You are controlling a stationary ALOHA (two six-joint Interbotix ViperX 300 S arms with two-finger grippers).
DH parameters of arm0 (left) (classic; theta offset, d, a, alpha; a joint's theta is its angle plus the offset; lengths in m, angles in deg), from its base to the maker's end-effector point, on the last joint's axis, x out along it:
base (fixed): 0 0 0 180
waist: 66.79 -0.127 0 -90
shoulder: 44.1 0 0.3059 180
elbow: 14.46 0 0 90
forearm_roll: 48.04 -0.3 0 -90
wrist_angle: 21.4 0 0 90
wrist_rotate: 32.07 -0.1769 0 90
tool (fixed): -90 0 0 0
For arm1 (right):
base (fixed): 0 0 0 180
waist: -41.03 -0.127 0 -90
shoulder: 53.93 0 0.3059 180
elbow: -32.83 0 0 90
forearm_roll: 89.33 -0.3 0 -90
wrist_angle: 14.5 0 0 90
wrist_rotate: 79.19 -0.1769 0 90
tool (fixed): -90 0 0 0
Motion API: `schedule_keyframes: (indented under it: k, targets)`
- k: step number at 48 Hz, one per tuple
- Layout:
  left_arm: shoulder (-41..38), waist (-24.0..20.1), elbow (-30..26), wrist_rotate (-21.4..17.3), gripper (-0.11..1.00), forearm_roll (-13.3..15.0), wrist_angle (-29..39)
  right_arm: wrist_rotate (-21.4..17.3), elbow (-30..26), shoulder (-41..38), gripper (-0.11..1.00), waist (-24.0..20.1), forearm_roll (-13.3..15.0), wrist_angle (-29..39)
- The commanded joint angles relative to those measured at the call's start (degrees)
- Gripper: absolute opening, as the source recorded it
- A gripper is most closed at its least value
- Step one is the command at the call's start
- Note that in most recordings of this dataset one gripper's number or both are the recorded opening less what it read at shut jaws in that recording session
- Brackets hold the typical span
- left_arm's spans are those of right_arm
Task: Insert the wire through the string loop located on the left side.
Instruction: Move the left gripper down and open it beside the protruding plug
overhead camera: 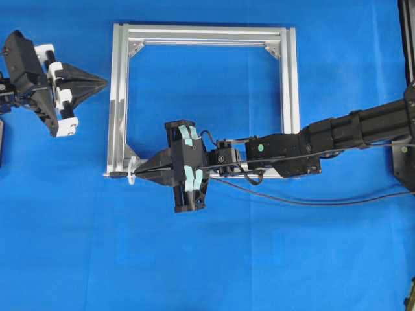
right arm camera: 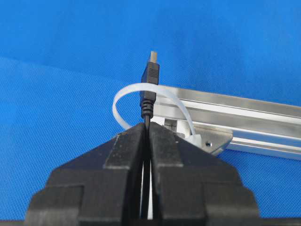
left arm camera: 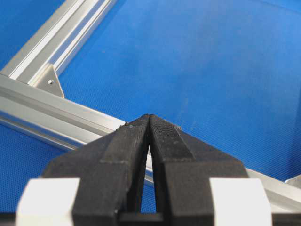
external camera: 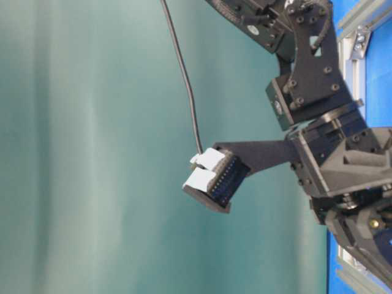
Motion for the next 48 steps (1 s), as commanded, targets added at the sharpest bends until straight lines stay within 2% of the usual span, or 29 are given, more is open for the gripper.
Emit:
schedule_keyframes:
  k: [1, 8, 15, 26, 41, 48]
  targets:
    - [0.79, -0.09, -0.26, 0.09, 0.00, -0.18, 0.18, -0.09, -0.79, 1.32, -0.01, 0.26, -0.18, -0.26]
    - [0.88, 0.70, -0.35, 0.35, 0.00, -0.18, 1.14, -0.09, -0.70, 1.32, -0.01, 0.26, -0.18, -0.18]
    - [1.23, 4.48, 0.09, 2.20, 0.00, -0.18, 1.76, 0.00, -0.70, 1.32, -0.01, 0.26, -0.09, -0.18]
    - [3.16, 13.54, 1.23, 3.43, 0.00, -0.26, 1.85, 0.00, -0.70, 1.32, -0.01, 0.26, -0.18, -0.18]
    - [7.29, 26.54, 0.09, 3.43, 0.00, -0.26, 1.85, -0.09, -0.62, 1.32, -0.01, 0.26, -0.18, -0.09]
    - [6.77, 29.53, -1.05, 3.34, 0.00, -0.26, 1.85, 0.00, -0.62, 1.32, -0.01, 0.26, -0.18, -0.09]
